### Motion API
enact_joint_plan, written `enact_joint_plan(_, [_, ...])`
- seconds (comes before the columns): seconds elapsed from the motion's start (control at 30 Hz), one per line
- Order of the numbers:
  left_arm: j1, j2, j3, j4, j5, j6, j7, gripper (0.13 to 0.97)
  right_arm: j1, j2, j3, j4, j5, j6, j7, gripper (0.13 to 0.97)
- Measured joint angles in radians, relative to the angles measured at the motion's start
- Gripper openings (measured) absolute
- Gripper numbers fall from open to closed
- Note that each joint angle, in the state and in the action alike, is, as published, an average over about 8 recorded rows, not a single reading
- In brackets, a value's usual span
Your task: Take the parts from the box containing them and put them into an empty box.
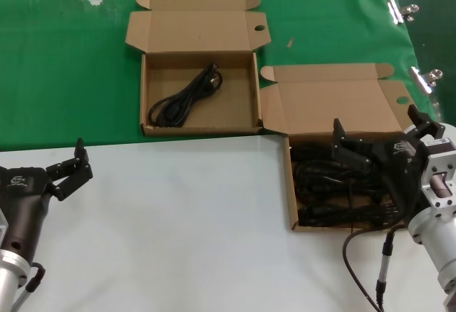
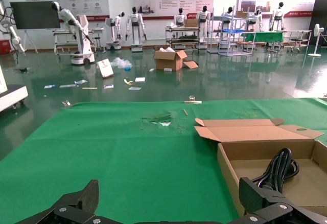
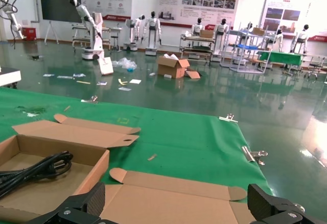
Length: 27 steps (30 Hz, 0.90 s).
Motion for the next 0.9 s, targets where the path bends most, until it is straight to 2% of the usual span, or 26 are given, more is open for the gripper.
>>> enact_joint_plan(0.9, [0.0,0.0,0.0,0.0,0.0,0.0,0.0,0.966,0.0,0.0,0.0,0.0,0.0,0.0,0.0,0.966])
